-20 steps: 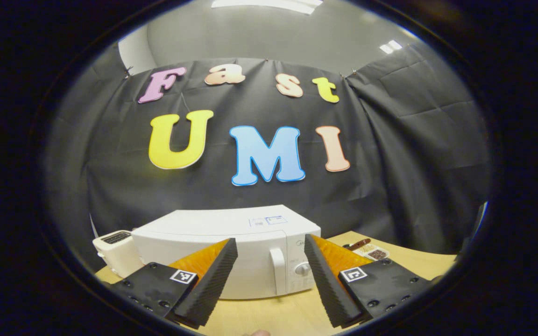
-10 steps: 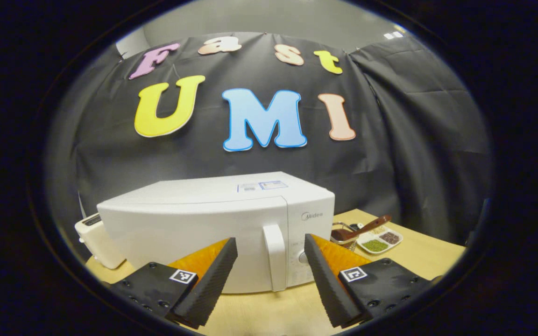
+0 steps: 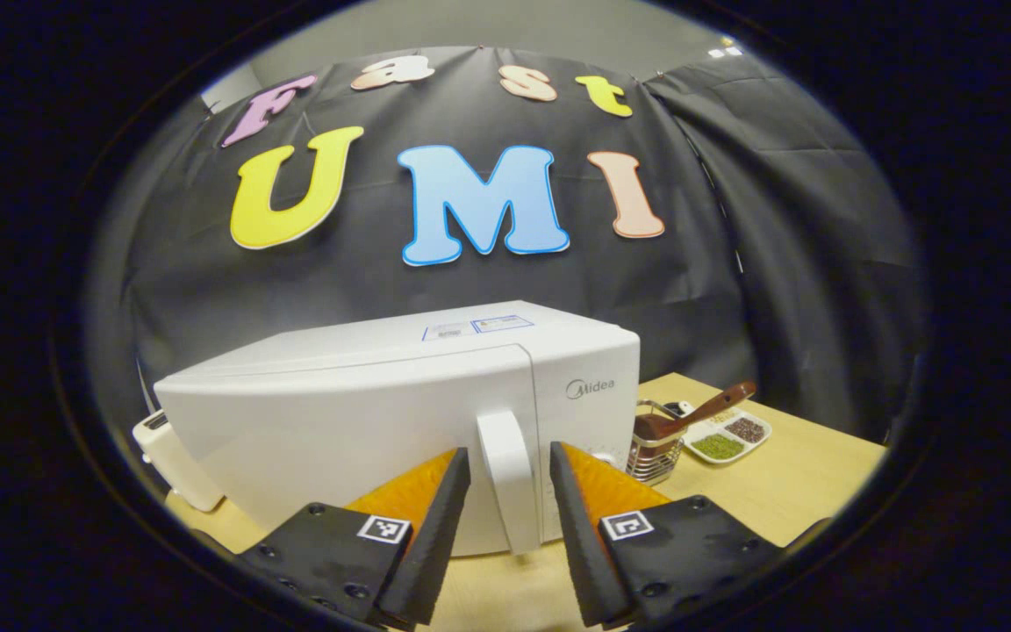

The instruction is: Open the microwave oven with the left hand, put the food in, and close the microwave oven.

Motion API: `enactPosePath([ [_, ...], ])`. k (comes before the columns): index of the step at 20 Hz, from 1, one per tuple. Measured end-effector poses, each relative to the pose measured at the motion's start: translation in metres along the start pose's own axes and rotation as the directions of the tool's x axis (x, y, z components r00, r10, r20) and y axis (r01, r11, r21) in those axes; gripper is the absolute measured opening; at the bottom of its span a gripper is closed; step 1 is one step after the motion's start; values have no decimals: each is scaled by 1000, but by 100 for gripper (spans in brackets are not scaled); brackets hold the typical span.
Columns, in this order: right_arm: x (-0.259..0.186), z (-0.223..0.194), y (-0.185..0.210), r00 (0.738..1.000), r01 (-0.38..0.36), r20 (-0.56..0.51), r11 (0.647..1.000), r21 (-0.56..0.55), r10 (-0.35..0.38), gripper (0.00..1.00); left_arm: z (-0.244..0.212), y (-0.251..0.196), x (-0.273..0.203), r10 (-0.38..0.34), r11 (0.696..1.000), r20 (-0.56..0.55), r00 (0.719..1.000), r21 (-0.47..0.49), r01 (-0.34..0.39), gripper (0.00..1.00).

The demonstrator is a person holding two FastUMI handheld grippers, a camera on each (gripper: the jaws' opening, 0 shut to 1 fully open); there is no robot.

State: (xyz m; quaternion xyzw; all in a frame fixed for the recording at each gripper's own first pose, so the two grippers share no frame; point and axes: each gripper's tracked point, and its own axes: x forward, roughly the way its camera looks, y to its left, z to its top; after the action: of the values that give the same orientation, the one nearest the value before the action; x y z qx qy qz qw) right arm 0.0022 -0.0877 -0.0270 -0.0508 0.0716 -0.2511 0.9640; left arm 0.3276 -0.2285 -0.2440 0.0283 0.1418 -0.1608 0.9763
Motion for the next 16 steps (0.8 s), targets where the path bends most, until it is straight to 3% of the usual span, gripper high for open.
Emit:
enactPosePath([
  [8,-5,-3,-3,1000,-5,-4,1000,-14,5,95,-10,-3,7,-12,1000,-52,999,-13,12,31],
  [13,-9,-3,-8,1000,-7,-1,1000,-6,7,95,-10,-4,3,-16,1000,-76,997,-18,14,18],
  [16,-11,-6,-13,1000,-6,-3,1000,-14,6,95,-11,-2,1,-14,999,-88,996,-45,10,18],
])
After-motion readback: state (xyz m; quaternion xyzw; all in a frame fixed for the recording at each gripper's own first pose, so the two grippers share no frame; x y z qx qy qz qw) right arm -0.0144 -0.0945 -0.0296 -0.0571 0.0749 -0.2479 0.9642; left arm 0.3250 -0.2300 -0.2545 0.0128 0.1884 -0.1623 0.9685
